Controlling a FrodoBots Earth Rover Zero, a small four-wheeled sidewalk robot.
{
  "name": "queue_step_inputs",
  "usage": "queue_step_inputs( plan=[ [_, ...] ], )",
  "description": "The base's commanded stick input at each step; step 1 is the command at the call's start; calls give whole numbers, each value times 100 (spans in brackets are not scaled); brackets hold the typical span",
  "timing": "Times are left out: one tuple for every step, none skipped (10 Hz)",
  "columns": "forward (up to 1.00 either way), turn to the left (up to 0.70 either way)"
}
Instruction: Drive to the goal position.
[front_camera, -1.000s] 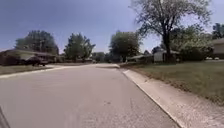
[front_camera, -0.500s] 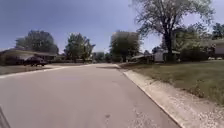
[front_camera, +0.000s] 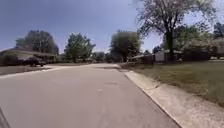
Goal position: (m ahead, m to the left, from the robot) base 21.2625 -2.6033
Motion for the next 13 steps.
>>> queue_step_inputs(
  plan=[
    [70,0],
    [70,0],
    [70,0],
    [70,0],
    [70,0],
    [70,0],
    [70,0],
    [70,0],
    [70,0],
    [70,0],
    [70,0],
    [70,0],
    [70,0]
  ],
)
